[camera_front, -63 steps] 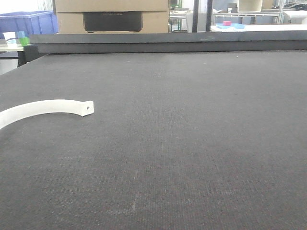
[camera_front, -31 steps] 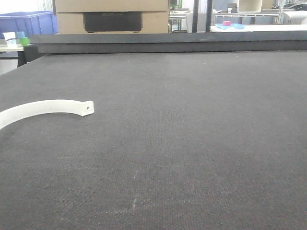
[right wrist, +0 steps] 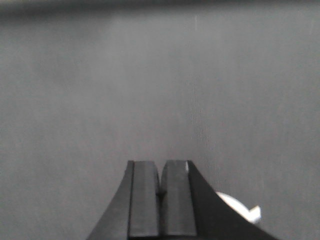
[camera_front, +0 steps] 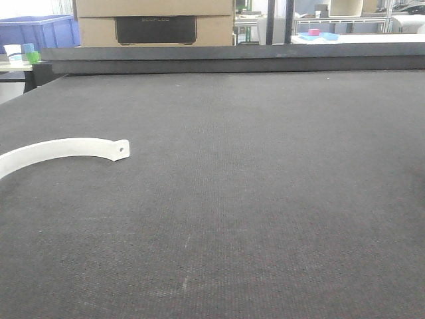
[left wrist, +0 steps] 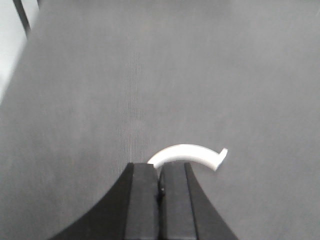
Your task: Grab PVC pipe and place in blue bin
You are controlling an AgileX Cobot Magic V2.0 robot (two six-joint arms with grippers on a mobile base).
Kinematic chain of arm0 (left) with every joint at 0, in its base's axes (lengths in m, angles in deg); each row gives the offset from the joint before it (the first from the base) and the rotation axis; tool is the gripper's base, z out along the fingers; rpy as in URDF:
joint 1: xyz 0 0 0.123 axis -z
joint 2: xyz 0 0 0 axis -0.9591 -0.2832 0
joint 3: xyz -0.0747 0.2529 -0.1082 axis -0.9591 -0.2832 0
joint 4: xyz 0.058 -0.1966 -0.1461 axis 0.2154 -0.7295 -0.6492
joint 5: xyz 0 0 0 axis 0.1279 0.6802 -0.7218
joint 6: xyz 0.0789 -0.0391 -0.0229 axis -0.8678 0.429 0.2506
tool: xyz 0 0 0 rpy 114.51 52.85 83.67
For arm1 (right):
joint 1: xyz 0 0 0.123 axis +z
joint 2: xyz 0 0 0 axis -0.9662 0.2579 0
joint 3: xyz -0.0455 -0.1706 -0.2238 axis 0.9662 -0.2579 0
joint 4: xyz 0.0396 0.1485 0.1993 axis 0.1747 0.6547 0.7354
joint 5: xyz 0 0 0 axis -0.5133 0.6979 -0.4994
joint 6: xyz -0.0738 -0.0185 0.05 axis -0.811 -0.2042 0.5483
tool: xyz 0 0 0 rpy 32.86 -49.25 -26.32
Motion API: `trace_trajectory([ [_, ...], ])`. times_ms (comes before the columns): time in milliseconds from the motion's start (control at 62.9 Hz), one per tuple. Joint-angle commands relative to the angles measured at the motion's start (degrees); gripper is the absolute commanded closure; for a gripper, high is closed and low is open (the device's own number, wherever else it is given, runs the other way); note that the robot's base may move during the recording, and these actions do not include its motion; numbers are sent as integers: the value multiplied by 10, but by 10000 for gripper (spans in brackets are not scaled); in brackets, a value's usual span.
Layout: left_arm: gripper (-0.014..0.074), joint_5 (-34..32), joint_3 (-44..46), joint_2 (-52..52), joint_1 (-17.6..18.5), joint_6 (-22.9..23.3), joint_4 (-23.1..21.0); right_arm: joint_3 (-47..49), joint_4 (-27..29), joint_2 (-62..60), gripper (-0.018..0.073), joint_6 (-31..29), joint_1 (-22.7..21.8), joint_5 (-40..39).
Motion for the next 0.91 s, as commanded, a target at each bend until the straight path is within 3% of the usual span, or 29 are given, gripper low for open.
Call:
trace_trajectory([
  [0,707,4,6,-32,1,0,-4,5,-10,52,724,-2,-3,22],
  [350,707,16,5,-95,1,0,-8,5,-10,191,724,-2,-3,57],
  [699,707,25,4,-105,1,0,-18,5,-1,263,724,-2,-3,-8],
  [890,707,25,4,-105,1,0,-19,21,-3,330,720,10,-3,71],
])
